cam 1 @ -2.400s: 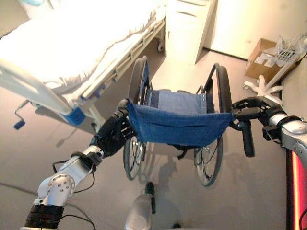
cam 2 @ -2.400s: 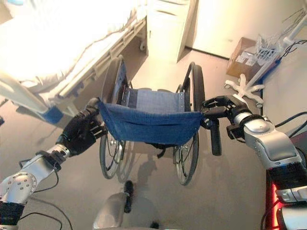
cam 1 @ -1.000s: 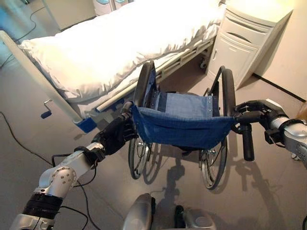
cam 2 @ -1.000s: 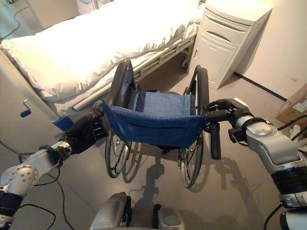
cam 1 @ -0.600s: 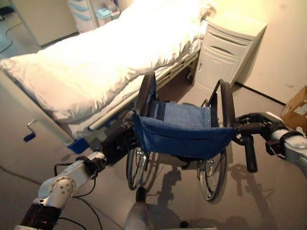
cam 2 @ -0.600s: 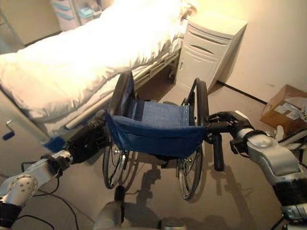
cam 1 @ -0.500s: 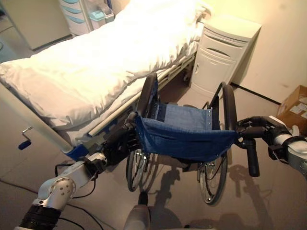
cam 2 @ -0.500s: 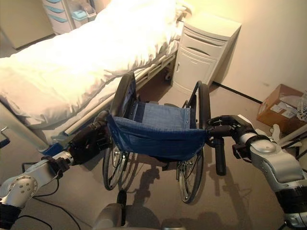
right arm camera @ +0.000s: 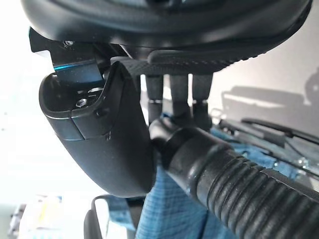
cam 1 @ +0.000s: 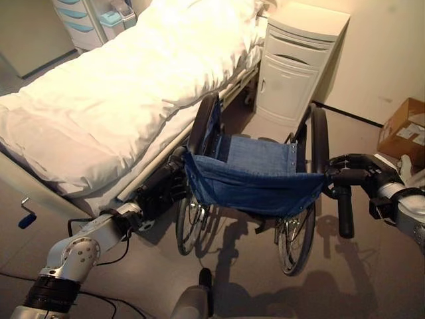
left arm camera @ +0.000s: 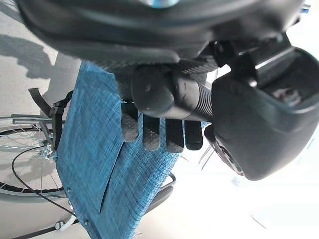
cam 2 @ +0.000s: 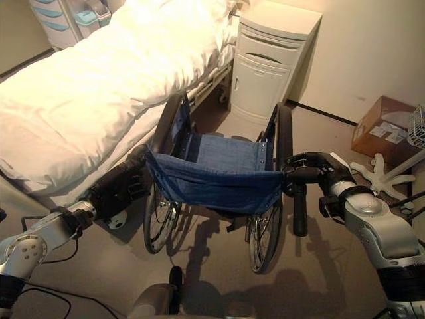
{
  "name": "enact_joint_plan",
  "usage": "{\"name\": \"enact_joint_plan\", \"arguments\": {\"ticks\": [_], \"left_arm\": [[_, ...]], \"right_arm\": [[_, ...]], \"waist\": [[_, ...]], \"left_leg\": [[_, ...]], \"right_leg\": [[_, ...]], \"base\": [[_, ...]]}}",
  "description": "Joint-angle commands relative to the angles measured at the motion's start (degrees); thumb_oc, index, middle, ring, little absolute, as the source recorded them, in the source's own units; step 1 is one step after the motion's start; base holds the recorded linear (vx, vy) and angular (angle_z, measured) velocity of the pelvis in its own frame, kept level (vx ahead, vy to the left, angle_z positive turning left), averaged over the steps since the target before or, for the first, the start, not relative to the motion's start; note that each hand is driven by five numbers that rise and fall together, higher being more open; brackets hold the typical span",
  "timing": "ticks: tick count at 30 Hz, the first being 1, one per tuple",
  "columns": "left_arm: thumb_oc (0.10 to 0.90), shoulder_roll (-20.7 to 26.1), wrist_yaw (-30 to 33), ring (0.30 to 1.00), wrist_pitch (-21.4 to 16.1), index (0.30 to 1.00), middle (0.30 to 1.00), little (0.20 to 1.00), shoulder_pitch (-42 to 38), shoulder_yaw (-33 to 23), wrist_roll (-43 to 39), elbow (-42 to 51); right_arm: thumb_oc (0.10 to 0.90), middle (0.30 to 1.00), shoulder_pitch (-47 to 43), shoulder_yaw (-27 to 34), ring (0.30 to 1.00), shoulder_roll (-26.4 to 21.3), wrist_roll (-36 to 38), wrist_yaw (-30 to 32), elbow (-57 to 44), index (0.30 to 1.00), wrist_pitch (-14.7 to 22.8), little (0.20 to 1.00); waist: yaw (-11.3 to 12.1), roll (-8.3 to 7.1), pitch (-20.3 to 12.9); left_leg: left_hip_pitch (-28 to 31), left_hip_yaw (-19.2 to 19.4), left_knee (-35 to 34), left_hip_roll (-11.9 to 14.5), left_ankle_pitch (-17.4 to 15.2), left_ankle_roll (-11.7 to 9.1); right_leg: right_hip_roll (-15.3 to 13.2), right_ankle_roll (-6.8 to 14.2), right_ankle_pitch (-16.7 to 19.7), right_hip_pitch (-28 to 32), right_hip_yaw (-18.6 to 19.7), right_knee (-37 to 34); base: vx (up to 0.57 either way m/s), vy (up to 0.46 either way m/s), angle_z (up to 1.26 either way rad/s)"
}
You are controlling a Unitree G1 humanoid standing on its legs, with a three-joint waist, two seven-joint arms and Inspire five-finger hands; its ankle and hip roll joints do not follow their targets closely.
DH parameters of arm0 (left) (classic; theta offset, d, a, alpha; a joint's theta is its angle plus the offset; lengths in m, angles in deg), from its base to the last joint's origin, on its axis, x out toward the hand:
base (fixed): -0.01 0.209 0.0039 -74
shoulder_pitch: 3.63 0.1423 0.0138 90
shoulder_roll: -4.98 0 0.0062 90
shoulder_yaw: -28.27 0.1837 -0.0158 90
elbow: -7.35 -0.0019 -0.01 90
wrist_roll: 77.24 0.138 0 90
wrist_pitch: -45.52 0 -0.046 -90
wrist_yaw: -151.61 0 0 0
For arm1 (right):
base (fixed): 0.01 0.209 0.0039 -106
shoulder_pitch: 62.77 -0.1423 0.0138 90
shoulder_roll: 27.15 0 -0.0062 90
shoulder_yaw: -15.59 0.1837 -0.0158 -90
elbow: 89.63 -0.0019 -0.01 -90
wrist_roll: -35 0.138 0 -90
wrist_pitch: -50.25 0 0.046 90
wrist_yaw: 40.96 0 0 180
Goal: Push the wheelchair next to the bed
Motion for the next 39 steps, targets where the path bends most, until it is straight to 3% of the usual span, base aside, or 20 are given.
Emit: {"name": "enact_joint_plan", "arguments": {"ticks": [1, 2, 5, 7, 10, 13, 15, 18, 22, 23, 24, 25, 27, 29, 31, 39], "left_arm": [[0.4, -0.7, -3.5, 0.3, -9.6, 0.3, 0.3, 0.3, -12.6, -3.1, -4.3, 5.5], [0.4, -1.5, -3.6, 0.3, -10.9, 0.3, 0.3, 0.3, -13.5, -2.2, -3.5, 4.3], [0.4, -2.7, -3.8, 0.3, -12.3, 0.3, 0.3, 0.3, -15.1, -0.8, -2.3, 2.2], [0.4, -2.3, -3.2, 0.3, -12.4, 0.3, 0.3, 0.3, -15.4, -0.8, -1.9, 2.2], [0.4, -2.1, -2.4, 0.3, -12.4, 0.3, 0.3, 0.3, -15.8, -1.2, -1.3, 2.0], [0.4, -2.7, -3.8, 0.3, -12.7, 0.3, 0.3, 0.3, -16.7, -0.7, 1.0, -0.1], [0.4, -2.8, -3.1, 0.3, -14.2, 0.3, 0.3, 0.3, -16.7, 0.0, 0.3, -0.5], [0.4, -3.2, -2.3, 0.3, -14.2, 0.3, 0.3, 0.3, -16.5, -0.7, -0.7, -0.1], [0.4, -3.0, -2.8, 0.3, -13.2, 0.3, 0.3, 0.3, -15.7, -1.5, -1.2, -0.4], [0.4, -2.6, -3.0, 0.3, -13.2, 0.3, 0.3, 0.3, -15.3, -1.5, -1.2, -0.6], [0.4, -1.9, -4.2, 0.3, -13.6, 0.3, 0.3, 0.3, -13.9, -2.0, -0.8, -1.4], [0.4, -1.9, -4.5, 0.3, -13.9, 0.3, 0.3, 0.3, -13.3, -2.1, -0.8, -1.6], [0.4, -2.6, -5.7, 0.3, -14.3, 0.3, 0.3, 0.3, -11.7, -3.2, 0.8, -2.0], [0.4, -2.7, -7.7, 0.3, -14.6, 0.3, 0.3, 0.3, -11.2, -4.0, 2.3, -3.5], [0.4, -2.4, -8.8, 0.3, -14.8, 0.3, 0.3, 0.3, -11.1, -4.5, 3.2, -4.5], [0.4, -0.4, -8.5, 0.3, -15.0, 0.3, 0.3, 0.3, -15.5, -1.9, 6.7, -7.7]], "right_arm": [[0.4, 0.3, -5.4, -11.3, 0.3, 4.8, 7.8, -6.1, -5.8, 0.3, 7.4, 0.3], [0.4, 0.3, -6.8, -11.8, 0.3, 4.6, 7.5, -5.9, -4.8, 0.3, 7.9, 0.3], [0.4, 0.3, -8.7, -12.2, 0.3, 4.4, 7.2, -6.0, -3.0, 0.3, 8.5, 0.3], [0.4, 0.3, -9.8, -12.4, 0.3, 5.0, 7.3, -6.0, -3.2, 0.3, 8.3, 0.3], [0.4, 0.3, -10.5, -12.6, 0.3, 5.7, 7.9, -6.2, -3.6, 0.3, 8.1, 0.3], [0.4, 0.3, -11.6, -13.3, 0.3, 5.6, 9.4, -5.8, -2.5, 0.3, 8.0, 0.3], [0.4, 0.3, -11.5, -13.9, 0.3, 5.3, 9.3, -6.1, -3.2, 0.3, 7.6, 0.3], [0.4, 0.3, -11.6, -14.2, 0.3, 4.5, 9.7, -6.0, -4.5, 0.3, 6.4, 0.3], [0.4, 0.3, -11.6, -14.4, 0.3, 3.5, 10.9, -5.8, -5.2, 0.3, 5.2, 0.3], [0.4, 0.3, -11.9, -14.7, 0.3, 3.3, 11.1, -5.5, -5.4, 0.3, 4.8, 0.3], [0.4, 0.3, -13.0, -15.4, 0.3, 3.2, 11.9, -5.2, -5.2, 0.3, 4.3, 0.3], [0.4, 0.3, -13.2, -15.7, 0.3, 3.2, 12.2, -4.9, -5.1, 0.3, 4.3, 0.3], [0.4, 0.3, -13.8, -16.5, 0.3, 3.0, 13.3, -4.7, -4.7, 0.3, 4.8, 0.3], [0.4, 0.3, -14.0, -16.5, 0.3, 3.0, 13.9, -4.6, -4.5, 0.3, 4.7, 0.3], [0.4, 0.3, -12.7, -15.6, 0.3, 3.3, 13.3, -5.3, -5.1, 0.3, 4.6, 0.3], [0.4, 0.3, -9.0, -14.1, 0.3, 5.1, 12.3, -6.7, -4.3, 0.3, 6.6, 0.3]], "waist": [[1.7, 1.54, -5.9], [0.8, 1.32, -4.9], [-1.0, 0.84, -3.1], [-1.9, 0.67, -1.7], [-2.5, 0.28, -1.3], [-3.1, 0.32, -2.8], [-3.8, 0.64, -4.1], [-3.9, 1.05, -5.1], [-3.8, 1.24, -5.1], [-3.6, 1.65, -5.0], [-2.3, 2.35, -4.9], [-1.7, 2.46, -4.6], [-0.4, 1.96, -4.1], [-0.5, 2.03, -4.4], [-0.7, 2.44, -4.9], [-1.9, 3.36, -5.5]], "left_leg": [[-1.2, 1.3, 6.4, -4.7, -5.9, -0.5], [-1.8, 1.3, 8.4, -5.7, -6.4, -0.7], [-0.3, 1.4, 9.8, -7.2, -8.9, -0.1], [2.9, 2.6, 9.8, -6.8, -11.1, 0.2], [5.5, 3.9, 12.2, -6.0, -13.6, 0.7], [5.7, 1.7, 19.0, -5.6, -10.7, -0.9], [5.9, 2.0, 25.9, -3.8, -6.5, -3.2], [4.2, 1.9, 34.2, -3.3, -2.0, -5.7], [3.1, 2.1, 26.1, -0.1, -2.0, -5.1], [4.1, 1.5, 17.7, 0.7, -1.6, -4.8], [3.6, -2.2, 4.2, 1.2, 1.3, -5.1], [2.8, -3.6, 1.9, 1.6, 3.1, -5.5], [1.3, -6.3, 1.4, 0.9, 3.4, -5.2], [2.6, -4.0, -1.8, 1.5, 0.8, -4.6], [4.6, -4.1, -4.2, 1.0, -0.2, -4.4], [7.9, -2.1, -6.1, -0.6, -2.4, -2.7]], "right_leg": [[7.4, -6.9, 8.0, -5.2, 0.2, 0.4], [7.7, -6.4, 12.4, -6.5, 2.3, -4.9], [6.8, -3.7, 19.7, -10.5, 5.3, -10.7], [6.1, -2.2, 21.7, -15.5, 4.3, -9.9], [6.7, -2.7, 20.7, -18.1, 1.9, -6.8], [8.9, -5.1, 18.2, -16.8, 1.2, -4.6], [9.5, -7.1, 17.2, -15.9, -0.7, -4.4], [9.4, -8.8, 16.0, -14.7, -2.6, -4.0], [9.1, -8.9, 15.1, -13.3, -2.5, -3.4], [9.4, -8.4, 14.8, -12.5, -1.8, -3.6], [10.1, -7.6, 14.0, -9.6, 0.9, -5.2], [10.2, -7.6, 13.8, -8.5, 1.6, -5.9], [9.7, -7.5, 13.5, -6.6, 3.5, -7.4], [9.0, -7.2, 13.4, -6.1, 2.7, -8.2], [8.6, -6.7, 13.4, -6.2, 2.3, -8.4], [7.1, -4.8, 14.2, -7.5, 2.6, -7.8]], "base": [[0.07, 0.004, -0.01], [0.11, -0.006, 0.12], [0.17, -0.045, 0.15], [0.2, -0.077, 0.11], [0.33, -0.097, -0.16], [0.38, -0.064, 0.38], [0.27, -0.018, 0.84], [0.25, 0.07, 0.02], [0.17, 0.124, 0.05], [0.24, 0.275, -0.11], [0.26, 0.293, -0.08], [0.27, 0.259, -0.24], [0.14, 0.121, -0.54], [0.09, 0.143, -0.71], [0.07, 0.184, -0.9], [0.02, 0.115, -0.13]]}}
